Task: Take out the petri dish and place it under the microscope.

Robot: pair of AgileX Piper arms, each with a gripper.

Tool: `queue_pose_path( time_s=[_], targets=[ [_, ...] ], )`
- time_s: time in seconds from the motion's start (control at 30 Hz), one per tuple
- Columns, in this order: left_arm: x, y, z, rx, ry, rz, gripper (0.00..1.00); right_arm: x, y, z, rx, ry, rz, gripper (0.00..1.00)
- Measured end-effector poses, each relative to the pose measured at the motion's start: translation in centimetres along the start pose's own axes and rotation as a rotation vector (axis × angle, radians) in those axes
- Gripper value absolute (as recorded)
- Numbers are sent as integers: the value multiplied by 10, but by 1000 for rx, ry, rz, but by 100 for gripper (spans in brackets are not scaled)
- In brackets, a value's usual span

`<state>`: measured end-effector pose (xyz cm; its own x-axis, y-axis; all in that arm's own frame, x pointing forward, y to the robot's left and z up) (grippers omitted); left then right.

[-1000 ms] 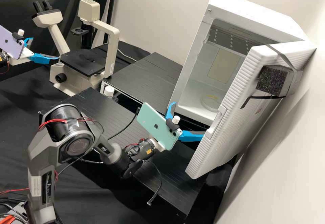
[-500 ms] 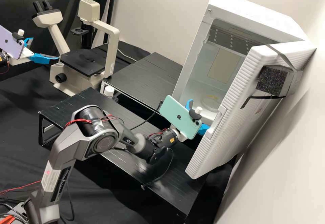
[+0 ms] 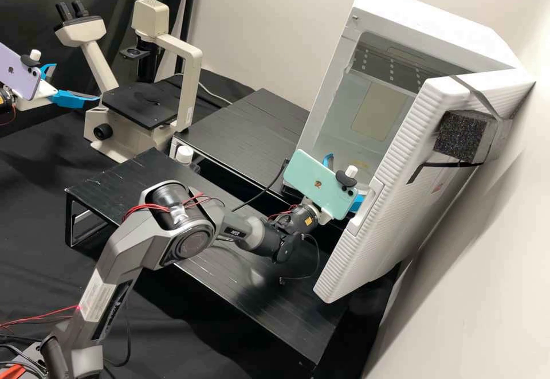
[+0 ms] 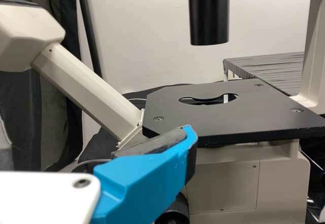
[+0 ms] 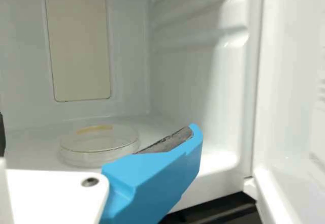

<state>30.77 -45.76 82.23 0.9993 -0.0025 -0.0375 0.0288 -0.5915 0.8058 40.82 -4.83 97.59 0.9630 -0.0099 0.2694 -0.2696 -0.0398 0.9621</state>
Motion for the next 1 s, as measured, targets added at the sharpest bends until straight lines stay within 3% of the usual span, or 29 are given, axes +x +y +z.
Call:
queue_pose_path(
  time_s=[0.2,0.53,0.8,1.0],
  targets=[
    [0,0,0,0,0,0,100,7,-7,5,13,-34,-54,100],
    [0,0,0,0,0,0,100,22,-10,10,-20,-70,-91,100],
    [0,0,0,0,0,0,100,31,-8,7,-80,-53,-118,100],
    [0,0,0,0,0,0,100,37,-7,5,-100,-58,-126,100]
  ],
)
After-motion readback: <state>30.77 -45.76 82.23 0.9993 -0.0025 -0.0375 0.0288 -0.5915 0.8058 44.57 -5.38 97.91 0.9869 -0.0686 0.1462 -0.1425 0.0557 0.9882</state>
